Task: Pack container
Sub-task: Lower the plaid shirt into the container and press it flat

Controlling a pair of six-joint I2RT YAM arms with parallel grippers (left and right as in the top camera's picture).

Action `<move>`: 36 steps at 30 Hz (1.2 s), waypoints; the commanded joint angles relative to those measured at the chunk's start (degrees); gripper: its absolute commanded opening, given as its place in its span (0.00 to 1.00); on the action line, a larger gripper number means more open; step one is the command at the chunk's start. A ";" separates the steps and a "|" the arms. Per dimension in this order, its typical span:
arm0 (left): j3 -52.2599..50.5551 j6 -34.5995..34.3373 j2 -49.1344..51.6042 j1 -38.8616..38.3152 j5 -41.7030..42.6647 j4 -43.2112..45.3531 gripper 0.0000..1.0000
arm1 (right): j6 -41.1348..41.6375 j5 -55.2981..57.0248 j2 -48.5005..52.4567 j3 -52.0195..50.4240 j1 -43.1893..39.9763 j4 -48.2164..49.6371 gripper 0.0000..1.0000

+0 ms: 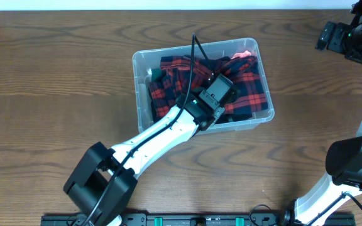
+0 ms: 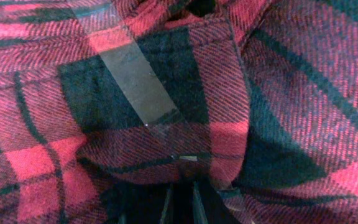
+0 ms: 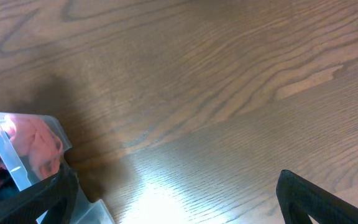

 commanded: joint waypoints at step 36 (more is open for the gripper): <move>0.61 1.16 -24.17 2.32 -1.44 -13.88 0.98 | 0.83 0.00 0.48 0.00 -0.37 0.00 0.99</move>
